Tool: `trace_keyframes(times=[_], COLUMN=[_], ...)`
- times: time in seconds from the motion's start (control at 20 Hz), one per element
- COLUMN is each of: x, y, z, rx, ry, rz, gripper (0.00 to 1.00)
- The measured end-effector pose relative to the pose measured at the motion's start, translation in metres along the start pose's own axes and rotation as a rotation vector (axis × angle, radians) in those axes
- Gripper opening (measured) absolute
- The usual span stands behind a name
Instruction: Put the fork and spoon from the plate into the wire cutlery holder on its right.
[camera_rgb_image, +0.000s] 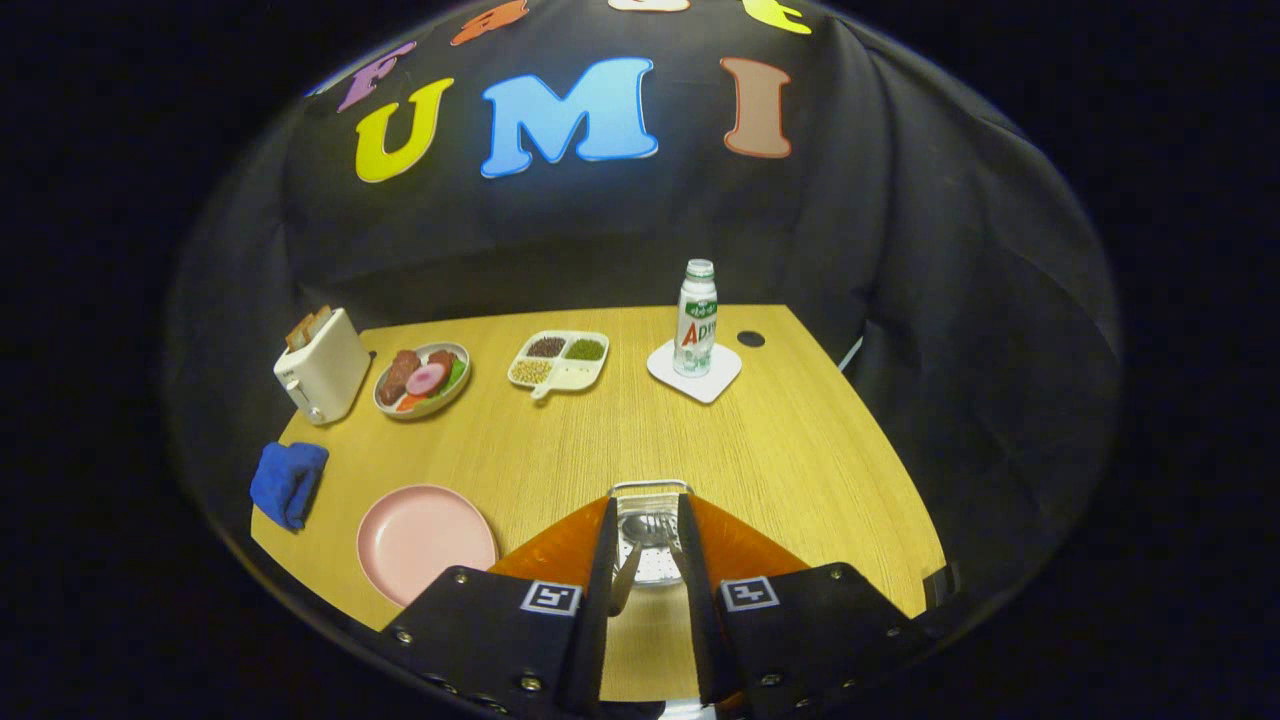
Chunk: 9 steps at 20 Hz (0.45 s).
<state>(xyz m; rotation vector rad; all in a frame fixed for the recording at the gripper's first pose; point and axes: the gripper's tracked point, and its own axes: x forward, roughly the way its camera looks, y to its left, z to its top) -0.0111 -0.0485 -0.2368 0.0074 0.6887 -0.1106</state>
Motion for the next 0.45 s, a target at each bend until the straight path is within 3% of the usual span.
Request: trace_keyframes(times=[0.25,0.45], x=[-0.055,-0.098], y=[-0.004,-0.005], z=[0.095,0.148], rx=[-0.052,-0.106], ry=[-0.380,-0.558], rz=[-0.055,-0.087], gripper=[0.36,0.36])
